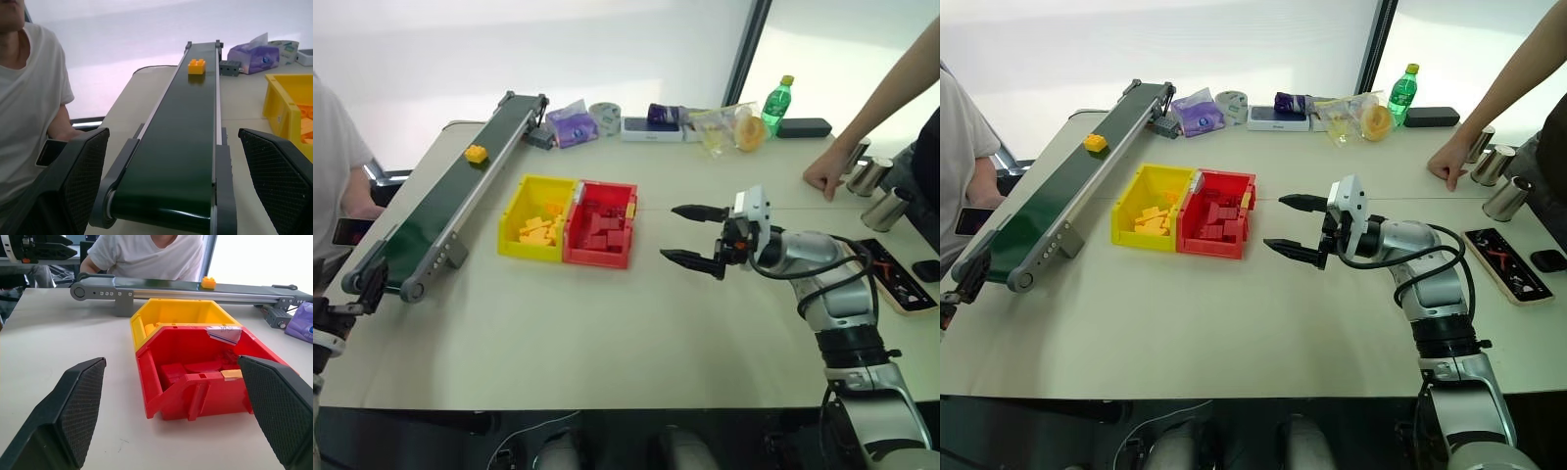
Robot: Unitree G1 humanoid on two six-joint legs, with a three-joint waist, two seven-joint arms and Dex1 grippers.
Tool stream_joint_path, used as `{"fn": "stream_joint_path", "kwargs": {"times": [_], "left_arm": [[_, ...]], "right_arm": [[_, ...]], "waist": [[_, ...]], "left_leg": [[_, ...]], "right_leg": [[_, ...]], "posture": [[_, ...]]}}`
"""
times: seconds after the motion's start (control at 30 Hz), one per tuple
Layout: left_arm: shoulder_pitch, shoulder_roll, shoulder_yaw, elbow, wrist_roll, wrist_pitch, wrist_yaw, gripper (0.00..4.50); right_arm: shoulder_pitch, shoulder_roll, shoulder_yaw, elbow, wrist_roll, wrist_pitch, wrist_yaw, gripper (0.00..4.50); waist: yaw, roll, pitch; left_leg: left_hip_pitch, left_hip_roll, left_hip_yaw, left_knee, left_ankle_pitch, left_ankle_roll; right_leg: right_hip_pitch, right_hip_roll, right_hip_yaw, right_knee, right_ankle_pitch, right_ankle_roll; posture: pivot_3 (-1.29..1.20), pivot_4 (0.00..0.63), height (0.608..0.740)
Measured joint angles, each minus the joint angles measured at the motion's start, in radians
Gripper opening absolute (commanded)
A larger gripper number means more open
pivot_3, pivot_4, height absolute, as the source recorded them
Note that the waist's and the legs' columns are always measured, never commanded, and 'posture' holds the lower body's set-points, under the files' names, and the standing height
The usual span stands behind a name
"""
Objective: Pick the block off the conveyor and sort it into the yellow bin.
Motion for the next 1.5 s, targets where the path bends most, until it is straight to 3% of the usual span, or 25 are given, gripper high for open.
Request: {"fn": "stream_joint_path", "kwargs": {"times": [0.4,0.5,0.67,0.93,1.07,1.4,1.5], "left_arm": [[-0.003,0.006,-0.005,0.013,-0.002,0.005,0.003,4.45],[-0.040,0.044,-0.011,0.039,0.000,0.052,0.032,4.45],[-0.164,0.186,-0.101,0.068,0.021,0.285,0.118,4.45],[-0.370,0.270,-0.260,0.234,0.091,0.405,0.135,4.45],[-0.461,0.272,-0.332,0.331,0.136,0.393,0.117,4.45],[-0.492,0.242,-0.374,0.394,0.181,0.331,0.085,4.45],[-0.488,0.229,-0.366,0.386,0.171,0.334,0.082,3.16]], "right_arm": [[0.001,-0.004,0.000,-0.001,-0.001,-0.004,0.000,4.50],[0.001,-0.004,0.000,-0.001,-0.002,-0.008,0.001,4.50],[0.001,-0.004,0.001,-0.001,-0.004,-0.013,0.000,4.50],[0.002,-0.008,0.001,-0.002,-0.007,-0.013,-0.001,4.50],[0.006,-0.008,0.001,-0.004,-0.007,-0.013,-0.004,4.50],[0.049,-0.021,-0.001,-0.059,-0.005,0.005,-0.024,4.50],[0.055,-0.023,-0.001,-0.071,-0.003,0.008,-0.025,4.50]], "waist": [[0.000,0.000,0.000],[0.002,0.000,0.000],[0.004,0.000,0.000],[0.000,0.001,0.000],[0.001,0.001,0.000],[0.004,0.001,0.000],[0.003,0.001,0.000]], "left_leg": [[0.000,0.000,0.000,0.000,0.000,0.000],[0.000,0.000,0.000,0.000,0.000,0.000],[0.000,0.000,0.000,0.000,0.000,-0.001],[0.000,0.000,0.001,-0.001,0.001,-0.002],[0.000,0.000,0.002,-0.001,0.001,-0.002],[0.000,0.000,0.002,-0.001,0.001,-0.002],[0.000,0.000,0.002,-0.001,0.001,-0.002]], "right_leg": [[0.000,0.000,0.000,0.000,0.000,0.000],[0.000,0.000,0.000,0.000,0.000,0.000],[0.000,0.000,0.000,0.000,0.000,0.000],[-0.002,0.001,0.000,0.000,0.000,0.000],[-0.002,0.000,0.000,0.000,0.000,0.000],[-0.002,0.000,0.000,0.001,0.000,0.000],[-0.002,0.000,0.000,0.001,0.000,0.000]], "posture": [[0.00,0.150,0.740],[0.00,0.150,0.740],[0.00,0.150,0.740],[0.00,0.150,0.740],[0.00,0.150,0.740],[0.00,0.150,0.740],[0.00,0.150,0.740]]}}
